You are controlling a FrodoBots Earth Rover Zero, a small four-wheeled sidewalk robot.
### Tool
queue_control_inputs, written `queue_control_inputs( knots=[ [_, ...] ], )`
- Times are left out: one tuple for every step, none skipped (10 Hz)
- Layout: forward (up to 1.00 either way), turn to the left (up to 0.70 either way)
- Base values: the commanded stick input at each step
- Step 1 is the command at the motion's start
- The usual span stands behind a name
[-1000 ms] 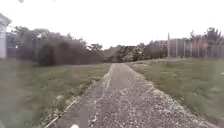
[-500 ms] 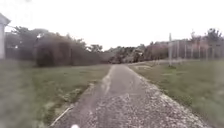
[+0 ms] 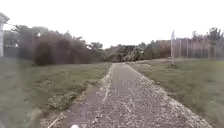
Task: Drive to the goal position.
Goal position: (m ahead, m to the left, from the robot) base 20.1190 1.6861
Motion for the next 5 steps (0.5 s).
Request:
queue_control_inputs(
  knots=[
    [0.68, 0.00],
    [0.68, -0.31],
    [0.68, -0.31],
    [0.68, 0.00],
    [0.68, 0.00]
  ],
)
